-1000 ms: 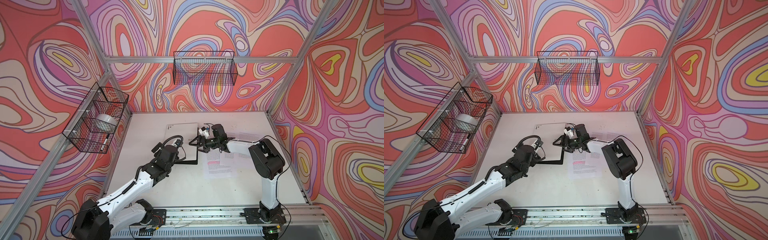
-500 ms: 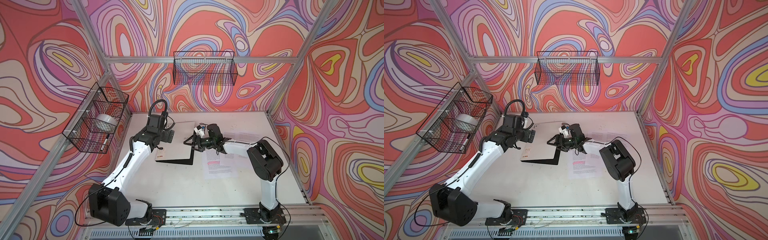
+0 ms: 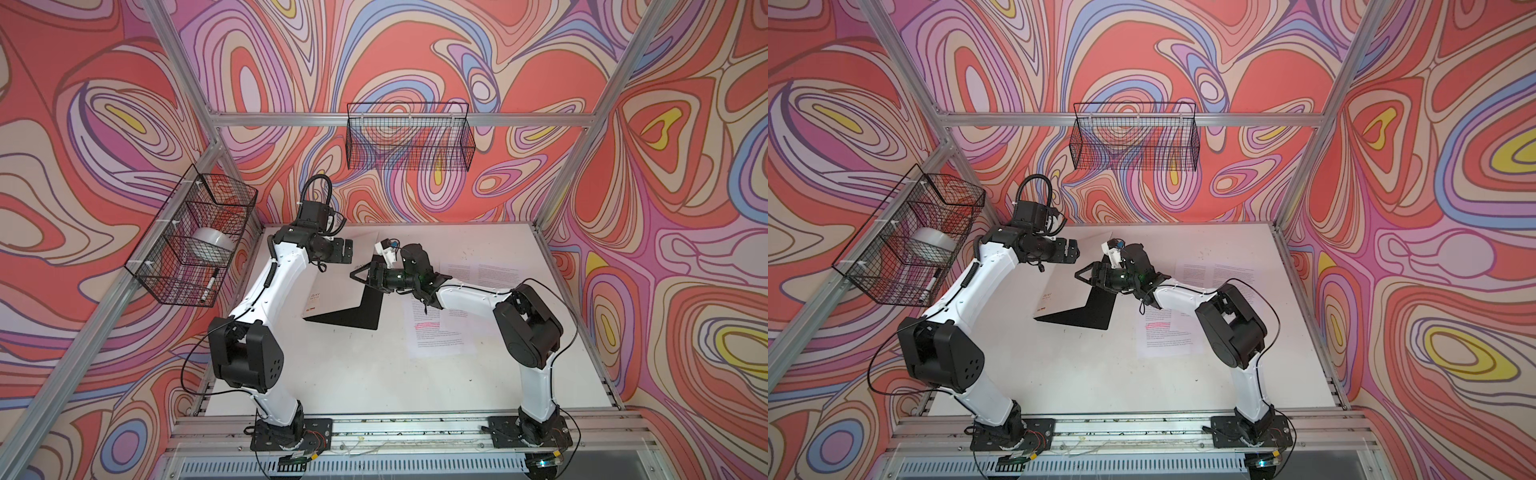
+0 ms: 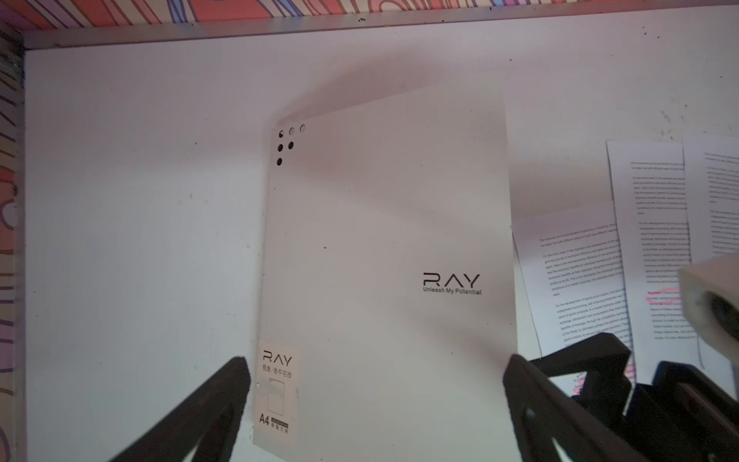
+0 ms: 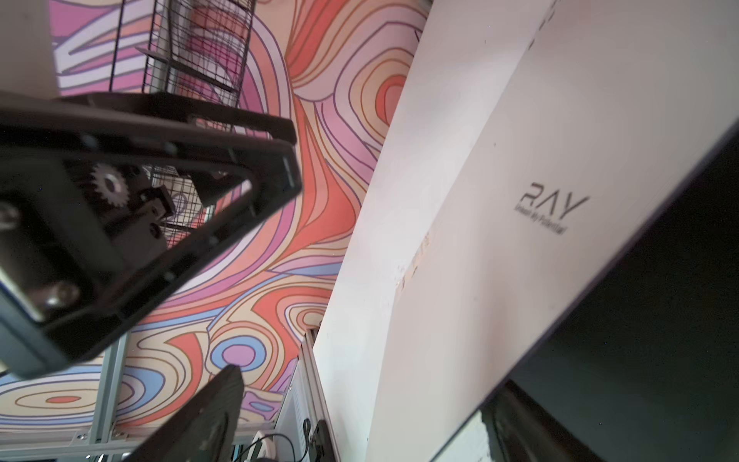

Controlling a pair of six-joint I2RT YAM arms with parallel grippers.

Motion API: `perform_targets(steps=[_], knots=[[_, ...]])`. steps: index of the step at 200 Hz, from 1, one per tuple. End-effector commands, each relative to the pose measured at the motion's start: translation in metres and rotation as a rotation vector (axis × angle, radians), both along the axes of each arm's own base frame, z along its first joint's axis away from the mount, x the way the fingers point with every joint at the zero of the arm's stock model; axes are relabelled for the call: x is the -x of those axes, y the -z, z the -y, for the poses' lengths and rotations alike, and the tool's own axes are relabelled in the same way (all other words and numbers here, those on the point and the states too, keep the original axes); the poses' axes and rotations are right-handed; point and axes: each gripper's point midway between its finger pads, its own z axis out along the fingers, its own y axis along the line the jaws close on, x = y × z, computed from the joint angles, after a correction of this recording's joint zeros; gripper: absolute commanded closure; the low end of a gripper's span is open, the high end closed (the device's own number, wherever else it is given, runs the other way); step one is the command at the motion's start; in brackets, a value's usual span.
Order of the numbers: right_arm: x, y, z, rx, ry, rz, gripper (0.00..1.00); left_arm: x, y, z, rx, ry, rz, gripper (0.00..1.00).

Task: Put the files into the folder

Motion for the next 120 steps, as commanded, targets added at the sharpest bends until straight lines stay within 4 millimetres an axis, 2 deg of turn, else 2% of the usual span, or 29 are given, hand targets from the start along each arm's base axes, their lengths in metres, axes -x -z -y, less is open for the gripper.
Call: perform_targets(steps=[1,33,81,120], knots=[[-0.012,-0.041,-0.002,-0.105,0.057,0.102,0.05,0.006,0.006,0.005,0.073,-0.031,-0.099,0.0],[-0.018,-0.046,-0.011,-0.178,0.054,0.104,0.05,-0.006,0.006,0.013,0.122,-0.04,-0.112,0.0],[-0.021,-0.036,-0.024,-0.216,0.032,0.077,0.05,-0.025,0.015,0.023,0.152,-0.038,-0.171,0.0],[-0.022,-0.038,-0.027,-0.247,0.031,0.082,0.05,-0.038,0.024,0.019,0.124,-0.07,-0.184,0.0]])
